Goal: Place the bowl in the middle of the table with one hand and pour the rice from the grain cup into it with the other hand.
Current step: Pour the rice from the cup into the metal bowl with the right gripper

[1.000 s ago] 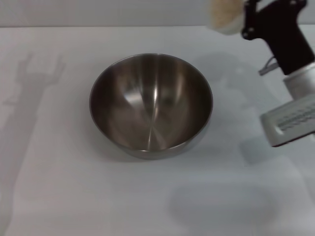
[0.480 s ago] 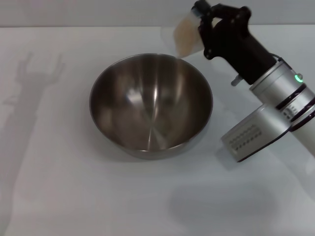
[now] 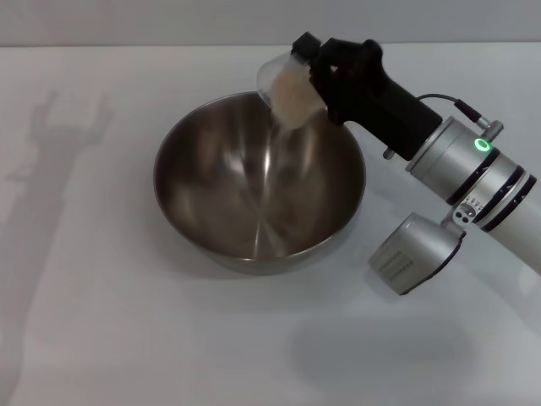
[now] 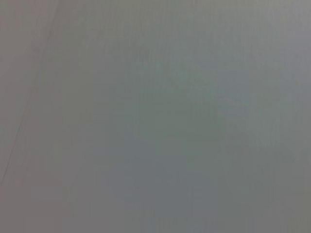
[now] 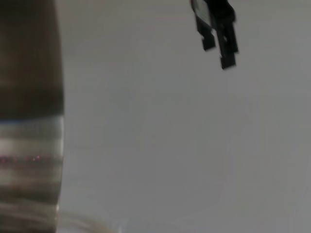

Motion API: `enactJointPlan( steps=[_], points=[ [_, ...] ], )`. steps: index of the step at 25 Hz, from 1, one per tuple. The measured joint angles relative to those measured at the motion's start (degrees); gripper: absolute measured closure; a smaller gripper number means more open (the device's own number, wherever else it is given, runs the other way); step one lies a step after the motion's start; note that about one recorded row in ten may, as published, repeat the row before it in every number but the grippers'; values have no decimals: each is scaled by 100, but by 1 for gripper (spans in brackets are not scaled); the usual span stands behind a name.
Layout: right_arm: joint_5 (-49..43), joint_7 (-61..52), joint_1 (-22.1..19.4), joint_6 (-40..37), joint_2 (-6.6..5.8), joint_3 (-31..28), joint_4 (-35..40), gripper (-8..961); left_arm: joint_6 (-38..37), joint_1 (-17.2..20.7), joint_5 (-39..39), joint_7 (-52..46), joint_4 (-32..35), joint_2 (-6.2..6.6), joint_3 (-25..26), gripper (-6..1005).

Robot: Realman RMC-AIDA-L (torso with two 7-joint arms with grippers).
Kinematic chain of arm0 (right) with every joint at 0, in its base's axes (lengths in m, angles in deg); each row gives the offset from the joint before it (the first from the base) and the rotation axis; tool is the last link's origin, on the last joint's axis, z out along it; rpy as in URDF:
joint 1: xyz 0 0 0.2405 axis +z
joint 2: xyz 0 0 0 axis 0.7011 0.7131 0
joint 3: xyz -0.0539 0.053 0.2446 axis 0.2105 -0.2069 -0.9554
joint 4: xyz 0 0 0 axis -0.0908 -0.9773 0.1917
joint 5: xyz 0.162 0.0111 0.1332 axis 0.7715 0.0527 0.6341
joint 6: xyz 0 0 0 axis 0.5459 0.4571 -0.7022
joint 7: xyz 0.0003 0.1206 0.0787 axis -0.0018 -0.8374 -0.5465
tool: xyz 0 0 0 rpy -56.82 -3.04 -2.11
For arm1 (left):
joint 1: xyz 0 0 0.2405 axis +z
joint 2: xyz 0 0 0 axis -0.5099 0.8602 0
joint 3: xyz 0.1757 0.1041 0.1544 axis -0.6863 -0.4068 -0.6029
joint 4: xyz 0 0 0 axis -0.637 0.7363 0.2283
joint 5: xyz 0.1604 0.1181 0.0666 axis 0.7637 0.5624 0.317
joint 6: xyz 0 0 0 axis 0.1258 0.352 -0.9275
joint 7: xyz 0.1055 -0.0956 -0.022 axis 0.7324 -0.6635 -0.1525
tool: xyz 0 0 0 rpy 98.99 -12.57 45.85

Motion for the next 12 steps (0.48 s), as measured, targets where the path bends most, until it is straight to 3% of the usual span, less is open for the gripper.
enactJointPlan(
  steps=[12],
  points=[
    [-420, 779, 122, -78, -17, 35, 167, 935, -1, 3, 0, -11, 49, -15, 29, 167]
  ],
)
